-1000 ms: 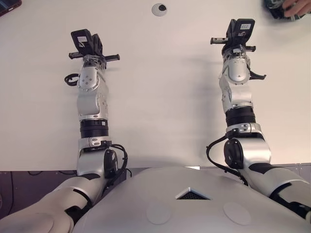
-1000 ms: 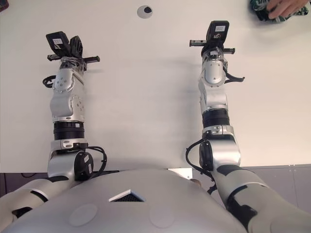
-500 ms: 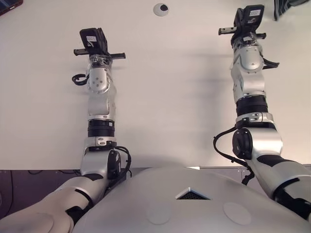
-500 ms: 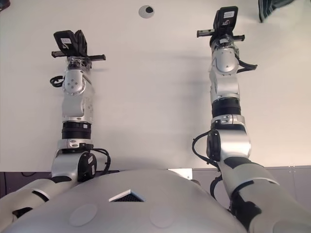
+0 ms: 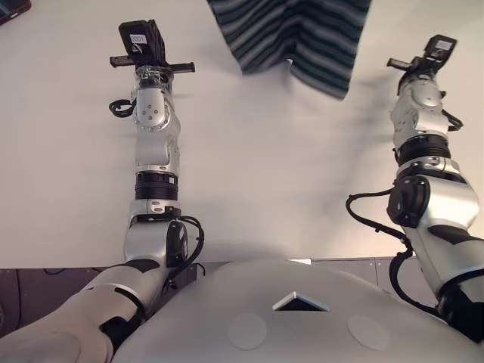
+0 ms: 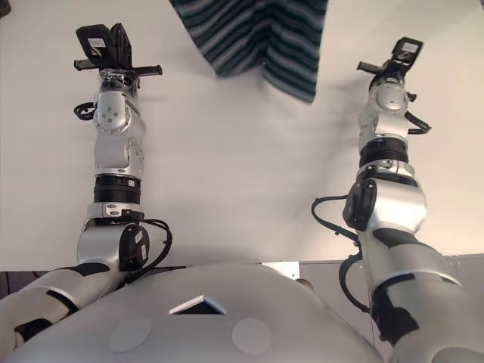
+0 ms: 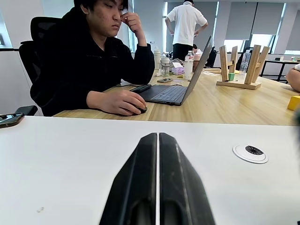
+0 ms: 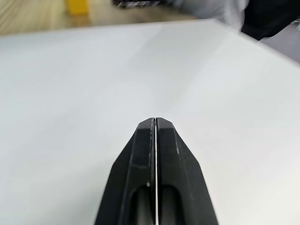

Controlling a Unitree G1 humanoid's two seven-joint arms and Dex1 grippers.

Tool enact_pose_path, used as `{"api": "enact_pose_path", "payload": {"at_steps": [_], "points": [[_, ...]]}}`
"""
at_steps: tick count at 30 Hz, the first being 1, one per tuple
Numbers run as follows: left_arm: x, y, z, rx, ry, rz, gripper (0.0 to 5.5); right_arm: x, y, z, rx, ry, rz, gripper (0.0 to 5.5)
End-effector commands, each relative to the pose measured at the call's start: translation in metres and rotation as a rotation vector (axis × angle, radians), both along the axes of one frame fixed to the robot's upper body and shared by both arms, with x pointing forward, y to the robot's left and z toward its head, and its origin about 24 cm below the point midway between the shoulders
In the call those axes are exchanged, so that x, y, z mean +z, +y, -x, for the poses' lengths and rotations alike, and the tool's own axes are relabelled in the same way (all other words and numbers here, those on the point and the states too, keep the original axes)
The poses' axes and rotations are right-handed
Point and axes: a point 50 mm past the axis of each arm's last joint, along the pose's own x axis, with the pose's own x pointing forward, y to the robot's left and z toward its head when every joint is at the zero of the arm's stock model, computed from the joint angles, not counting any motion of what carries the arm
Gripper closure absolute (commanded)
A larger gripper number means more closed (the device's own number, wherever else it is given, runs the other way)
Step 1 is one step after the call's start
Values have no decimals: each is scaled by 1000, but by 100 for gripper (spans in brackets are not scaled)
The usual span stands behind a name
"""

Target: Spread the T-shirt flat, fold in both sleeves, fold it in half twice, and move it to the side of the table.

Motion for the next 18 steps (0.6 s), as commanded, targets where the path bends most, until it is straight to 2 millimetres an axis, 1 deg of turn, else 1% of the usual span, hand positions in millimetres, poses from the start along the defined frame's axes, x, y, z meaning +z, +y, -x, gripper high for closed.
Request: {"api": "enact_pose_path", "payload": {"at_steps": [1, 4, 7, 9, 12, 14, 16, 18], "points": [[-5, 6, 5, 22, 14, -6, 547, 19, 17, -11, 113, -89, 93, 550], [-7, 2, 6, 8, 24, -10, 547, 15, 35, -11, 211, -111, 133, 550], [-10, -1, 8, -5, 33, -17, 547, 10, 46, -10, 263, -113, 120, 550], [-13, 1, 10, 0, 44, -18, 547, 6, 43, -8, 243, -94, 95, 550], [-12, -3, 8, -16, 45, -19, 547, 2, 26, -4, 176, -67, 86, 550], [-12, -5, 7, -27, 44, -23, 547, 4, 19, -4, 138, -65, 81, 550], [-13, -6, 7, -28, 48, -23, 547, 8, 20, -6, 138, -82, 93, 550], [-14, -8, 7, -38, 53, -26, 547, 7, 24, -5, 152, -93, 108, 550]]}}
